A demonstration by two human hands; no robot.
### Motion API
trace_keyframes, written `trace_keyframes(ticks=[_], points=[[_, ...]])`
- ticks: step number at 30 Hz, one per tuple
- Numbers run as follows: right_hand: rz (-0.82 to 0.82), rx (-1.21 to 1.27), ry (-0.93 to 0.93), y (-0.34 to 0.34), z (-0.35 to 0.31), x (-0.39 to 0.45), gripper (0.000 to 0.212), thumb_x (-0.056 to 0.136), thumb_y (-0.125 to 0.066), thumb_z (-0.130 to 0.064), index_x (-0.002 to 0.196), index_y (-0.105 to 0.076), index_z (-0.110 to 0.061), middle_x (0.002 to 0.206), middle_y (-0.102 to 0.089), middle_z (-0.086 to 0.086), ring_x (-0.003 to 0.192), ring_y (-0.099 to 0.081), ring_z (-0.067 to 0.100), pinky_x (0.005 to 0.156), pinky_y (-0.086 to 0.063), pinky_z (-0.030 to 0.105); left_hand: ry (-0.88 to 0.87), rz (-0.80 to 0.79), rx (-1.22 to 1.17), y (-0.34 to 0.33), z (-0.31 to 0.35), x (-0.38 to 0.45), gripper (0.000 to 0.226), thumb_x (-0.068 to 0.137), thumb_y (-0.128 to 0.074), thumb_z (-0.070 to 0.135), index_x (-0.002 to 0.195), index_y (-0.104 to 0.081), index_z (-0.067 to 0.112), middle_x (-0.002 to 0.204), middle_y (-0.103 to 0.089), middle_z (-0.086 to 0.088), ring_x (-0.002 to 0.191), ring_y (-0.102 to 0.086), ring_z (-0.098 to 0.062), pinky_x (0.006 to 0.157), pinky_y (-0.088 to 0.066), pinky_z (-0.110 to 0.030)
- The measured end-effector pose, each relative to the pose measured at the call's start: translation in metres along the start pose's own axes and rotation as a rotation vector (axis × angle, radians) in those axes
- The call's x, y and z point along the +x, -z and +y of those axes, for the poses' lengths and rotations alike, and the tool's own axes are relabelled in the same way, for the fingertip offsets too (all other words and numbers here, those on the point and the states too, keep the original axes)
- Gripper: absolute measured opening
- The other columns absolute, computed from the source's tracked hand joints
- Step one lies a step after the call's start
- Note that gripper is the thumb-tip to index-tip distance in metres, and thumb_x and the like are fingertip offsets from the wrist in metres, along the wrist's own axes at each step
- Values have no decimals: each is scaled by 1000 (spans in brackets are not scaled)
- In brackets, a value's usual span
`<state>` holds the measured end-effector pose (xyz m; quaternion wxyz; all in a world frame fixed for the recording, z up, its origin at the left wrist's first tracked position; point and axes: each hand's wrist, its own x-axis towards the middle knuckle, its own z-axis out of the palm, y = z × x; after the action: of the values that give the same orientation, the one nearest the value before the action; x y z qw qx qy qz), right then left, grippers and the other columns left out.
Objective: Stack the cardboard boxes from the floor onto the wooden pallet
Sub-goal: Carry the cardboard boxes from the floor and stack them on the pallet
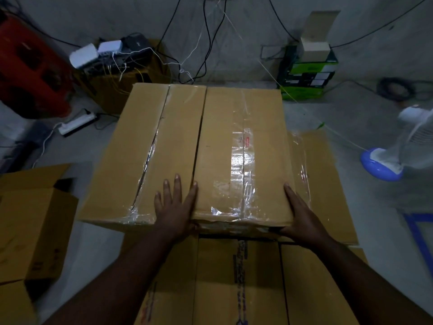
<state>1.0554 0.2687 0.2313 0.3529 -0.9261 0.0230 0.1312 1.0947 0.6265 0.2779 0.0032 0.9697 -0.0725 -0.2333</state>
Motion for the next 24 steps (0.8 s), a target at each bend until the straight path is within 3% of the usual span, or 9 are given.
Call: trace_keyframes(ticks=[2,5,10,13,18,24], points=[[3,-5,-5,-1,-1,-2,142,59,-98,-46,158,4,-55,171,-18,-7,154,-30,25,108,-48,51,5,12,-6,-2,1,0,121,83,-74,53,156,22,40,155,46,-15,146,33,-46,121,6,-65],[1,-5,-11,4,-2,-2,136,62,-98,-38,161,-4,-49,169,-25,-8,145,-42,23,102,-52,47,15,-17,-6,1,3,0,135,73,-83,52,153,26,43,153,49,-14,144,37,-45,119,11,-63],[25,15,35,7,6,-10,120,67,-96,-30,153,-19,-62,159,-42,-14,135,-53,18,100,-55,40,-1,-43,-16,7,1,0,137,73,-87,38,155,23,40,151,52,-12,142,40,-44,118,14,-62],[51,42,72,8,10,-14,107,67,-96,-30,152,-34,-53,148,-44,-26,128,-58,12,100,-55,35,-3,-15,-19,4,-2,1,134,72,-86,43,157,18,39,154,49,-11,143,39,-43,119,14,-61],[90,42,111,7,12,-24,91,75,-92,-23,150,-46,-44,141,-49,-28,120,-62,9,95,-58,34,-28,42,-1,1,-6,6,131,72,-87,43,160,9,37,159,42,-10,147,33,-41,121,11,-58],[115,68,118,6,16,-36,72,83,-82,-4,144,-57,-33,134,-62,-12,115,-64,6,97,-59,34,-63,103,36,-2,-7,-1,122,75,-84,43,161,2,38,163,32,-12,151,25,-41,122,7,-57]])
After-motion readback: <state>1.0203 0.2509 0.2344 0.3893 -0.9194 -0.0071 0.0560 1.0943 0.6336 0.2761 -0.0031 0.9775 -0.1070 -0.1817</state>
